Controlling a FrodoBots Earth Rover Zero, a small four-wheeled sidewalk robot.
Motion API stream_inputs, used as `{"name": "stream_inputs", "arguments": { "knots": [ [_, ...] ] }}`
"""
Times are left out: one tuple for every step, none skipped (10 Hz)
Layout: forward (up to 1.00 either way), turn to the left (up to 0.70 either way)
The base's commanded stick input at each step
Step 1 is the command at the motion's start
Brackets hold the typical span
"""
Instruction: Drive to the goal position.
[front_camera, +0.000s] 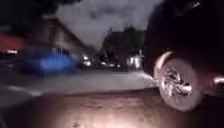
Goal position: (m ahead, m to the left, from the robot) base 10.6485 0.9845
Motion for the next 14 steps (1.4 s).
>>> {"name": "stream_inputs", "arguments": {
  "knots": [
    [0.50,0.00],
    [0.50,0.00],
    [0.50,0.00],
    [0.50,0.00],
    [0.50,0.00],
    [0.50,0.00],
    [0.56,0.00],
    [0.66,0.00],
    [0.72,0.00],
    [0.77,0.00],
    [0.81,0.00],
    [0.87,0.00],
    [0.97,0.00],
    [1.00,0.00]
  ]
}}
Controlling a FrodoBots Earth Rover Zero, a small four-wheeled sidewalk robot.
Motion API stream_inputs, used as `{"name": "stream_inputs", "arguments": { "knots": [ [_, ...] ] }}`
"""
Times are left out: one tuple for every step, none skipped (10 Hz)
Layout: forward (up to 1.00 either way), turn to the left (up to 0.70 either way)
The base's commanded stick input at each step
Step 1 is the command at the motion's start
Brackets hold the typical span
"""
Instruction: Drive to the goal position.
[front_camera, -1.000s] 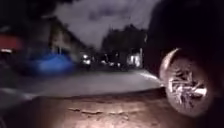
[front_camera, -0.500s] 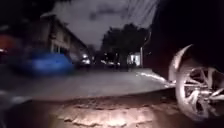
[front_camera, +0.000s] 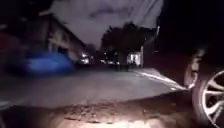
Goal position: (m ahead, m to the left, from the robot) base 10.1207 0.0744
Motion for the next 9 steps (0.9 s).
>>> {"name": "stream_inputs", "arguments": {
  "knots": [
    [1.00,0.00],
    [1.00,0.00],
    [1.00,0.14],
    [1.00,0.27],
    [1.00,0.27],
    [1.00,0.27],
    [1.00,0.01],
    [1.00,0.00],
    [1.00,0.00]
  ]
}}
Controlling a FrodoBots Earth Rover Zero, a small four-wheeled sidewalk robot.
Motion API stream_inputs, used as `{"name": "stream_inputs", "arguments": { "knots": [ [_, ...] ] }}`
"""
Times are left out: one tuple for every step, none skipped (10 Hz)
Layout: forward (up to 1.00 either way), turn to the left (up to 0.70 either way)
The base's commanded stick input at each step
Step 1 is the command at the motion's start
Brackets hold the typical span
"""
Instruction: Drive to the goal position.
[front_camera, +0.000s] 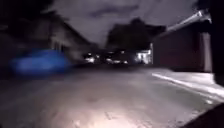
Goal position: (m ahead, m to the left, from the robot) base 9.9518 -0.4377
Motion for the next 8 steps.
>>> {"name": "stream_inputs", "arguments": {
  "knots": [
    [1.00,0.00],
    [1.00,0.00],
    [1.00,0.00],
    [1.00,0.00],
    [1.00,0.00],
    [1.00,0.00],
    [1.00,0.00],
    [1.00,0.00]
  ]
}}
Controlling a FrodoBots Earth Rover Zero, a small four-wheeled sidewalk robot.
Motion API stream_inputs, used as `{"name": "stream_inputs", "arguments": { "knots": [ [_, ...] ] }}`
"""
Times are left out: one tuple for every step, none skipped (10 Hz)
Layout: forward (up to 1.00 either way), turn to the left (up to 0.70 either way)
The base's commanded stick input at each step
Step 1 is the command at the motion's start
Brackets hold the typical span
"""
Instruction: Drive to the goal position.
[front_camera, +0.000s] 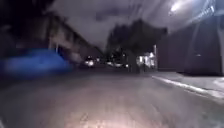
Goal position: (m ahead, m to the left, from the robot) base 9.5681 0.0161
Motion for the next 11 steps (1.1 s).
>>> {"name": "stream_inputs", "arguments": {
  "knots": [
    [1.00,0.00],
    [1.00,0.00],
    [1.00,0.00],
    [1.00,0.00],
    [1.00,0.00],
    [1.00,0.00],
    [1.00,0.00],
    [1.00,0.00],
    [1.00,0.00],
    [1.00,0.00],
    [1.00,0.00]
  ]
}}
